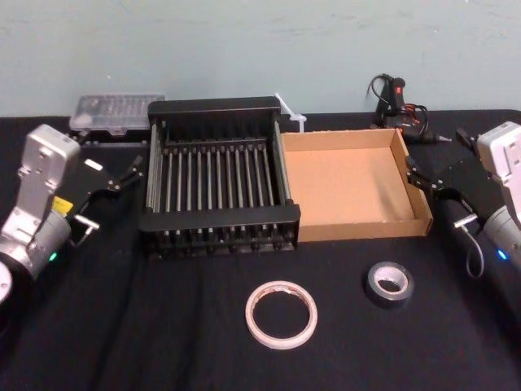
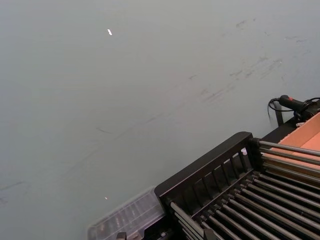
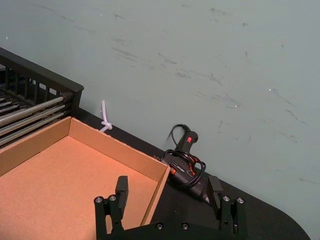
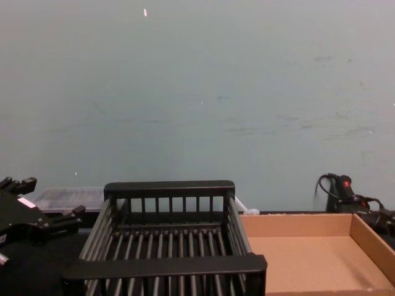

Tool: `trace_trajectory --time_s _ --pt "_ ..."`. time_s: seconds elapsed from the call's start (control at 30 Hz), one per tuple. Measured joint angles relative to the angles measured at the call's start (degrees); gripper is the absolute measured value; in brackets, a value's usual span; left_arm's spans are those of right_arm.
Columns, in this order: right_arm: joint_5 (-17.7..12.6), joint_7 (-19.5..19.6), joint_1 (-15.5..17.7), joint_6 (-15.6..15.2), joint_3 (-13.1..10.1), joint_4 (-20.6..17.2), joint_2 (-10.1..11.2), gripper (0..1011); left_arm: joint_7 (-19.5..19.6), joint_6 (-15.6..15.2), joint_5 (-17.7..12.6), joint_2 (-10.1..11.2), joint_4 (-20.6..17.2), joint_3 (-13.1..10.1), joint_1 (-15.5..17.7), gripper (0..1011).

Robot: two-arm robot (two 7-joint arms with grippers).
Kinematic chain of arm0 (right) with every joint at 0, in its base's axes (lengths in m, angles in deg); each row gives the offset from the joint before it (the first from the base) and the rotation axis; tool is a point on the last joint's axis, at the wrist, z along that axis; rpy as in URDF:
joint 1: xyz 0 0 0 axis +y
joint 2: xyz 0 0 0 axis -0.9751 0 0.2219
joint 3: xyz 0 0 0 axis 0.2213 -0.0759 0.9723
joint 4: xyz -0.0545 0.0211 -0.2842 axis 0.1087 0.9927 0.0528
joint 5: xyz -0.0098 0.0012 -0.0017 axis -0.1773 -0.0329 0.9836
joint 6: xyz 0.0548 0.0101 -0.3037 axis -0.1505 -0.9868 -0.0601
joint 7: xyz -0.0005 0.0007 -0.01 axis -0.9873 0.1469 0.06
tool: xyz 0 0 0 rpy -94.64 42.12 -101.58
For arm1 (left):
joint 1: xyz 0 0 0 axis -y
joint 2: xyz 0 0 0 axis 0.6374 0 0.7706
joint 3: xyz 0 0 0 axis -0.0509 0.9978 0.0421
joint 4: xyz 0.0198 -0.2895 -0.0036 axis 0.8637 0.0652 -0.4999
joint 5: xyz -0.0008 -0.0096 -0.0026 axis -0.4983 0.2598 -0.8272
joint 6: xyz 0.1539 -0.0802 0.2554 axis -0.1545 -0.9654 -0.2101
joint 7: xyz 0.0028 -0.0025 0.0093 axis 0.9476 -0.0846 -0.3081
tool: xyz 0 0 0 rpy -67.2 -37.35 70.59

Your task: Pick up the white tape and place it into the black box , Pick up the silver tape and place it into the brown box.

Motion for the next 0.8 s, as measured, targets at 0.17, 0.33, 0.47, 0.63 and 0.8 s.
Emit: trace_trajectory --time_s 0.17,0.33,0.47,0.63,0.8 --pt "0.00 0.00 0.00 0.00 0.00 0.00 0.00 1003 0.00 0.00 0.00 0.00 0.00 0.00 0.00 1001" --pt "0.00 0.00 0.00 -0.01 0.00 0.00 0.00 1002 0.00 0.00 0.00 0.00 0.00 0.00 0.00 1001" --pt "0.00 0.00 0.00 0.00 0.00 0.00 0.00 1002 0.00 0.00 0.00 0.00 0.00 0.00 0.00 1001" --pt "0.00 0.00 0.00 0.00 0.00 0.00 0.00 1003 0.00 0.00 0.00 0.00 0.00 0.00 0.00 1001" --pt "-0.28 -1.36 0.89 0.38 -1.19 -1.09 0.31 1002 0.00 0.00 0.00 0.00 0.00 0.00 0.00 1001"
